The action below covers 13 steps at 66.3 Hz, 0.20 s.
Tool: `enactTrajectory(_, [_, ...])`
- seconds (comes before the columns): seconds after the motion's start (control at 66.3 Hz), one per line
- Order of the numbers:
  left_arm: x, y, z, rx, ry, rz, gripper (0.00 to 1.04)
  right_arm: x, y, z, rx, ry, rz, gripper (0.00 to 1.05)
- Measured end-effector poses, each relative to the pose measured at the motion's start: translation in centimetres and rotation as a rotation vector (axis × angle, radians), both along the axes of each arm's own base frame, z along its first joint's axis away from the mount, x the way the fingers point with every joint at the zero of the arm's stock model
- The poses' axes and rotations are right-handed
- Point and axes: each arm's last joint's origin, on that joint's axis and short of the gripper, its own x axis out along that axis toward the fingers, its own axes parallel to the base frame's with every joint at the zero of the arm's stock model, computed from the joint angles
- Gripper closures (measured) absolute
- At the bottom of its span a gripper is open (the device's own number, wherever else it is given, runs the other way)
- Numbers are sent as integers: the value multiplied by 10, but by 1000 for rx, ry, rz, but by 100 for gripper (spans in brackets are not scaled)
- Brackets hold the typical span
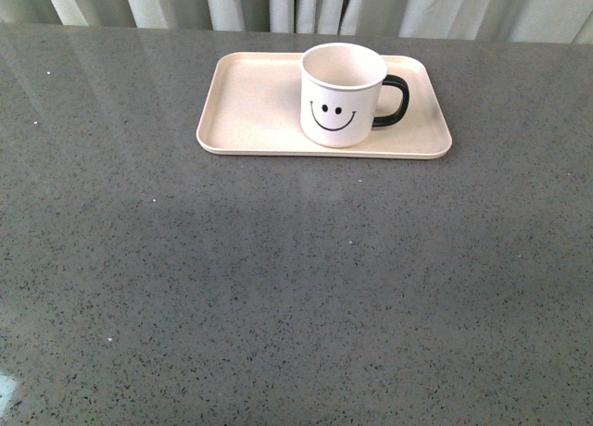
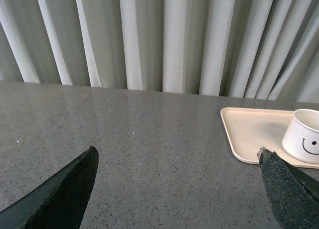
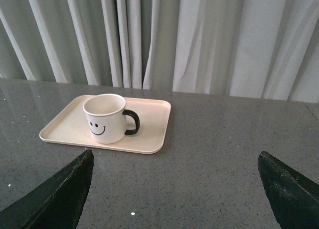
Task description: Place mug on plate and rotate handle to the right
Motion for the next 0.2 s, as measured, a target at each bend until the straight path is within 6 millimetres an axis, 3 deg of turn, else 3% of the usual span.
enactTrajectory(0.196, [0, 0, 0, 0, 0, 0, 9, 0, 0, 0, 0, 0, 0, 9])
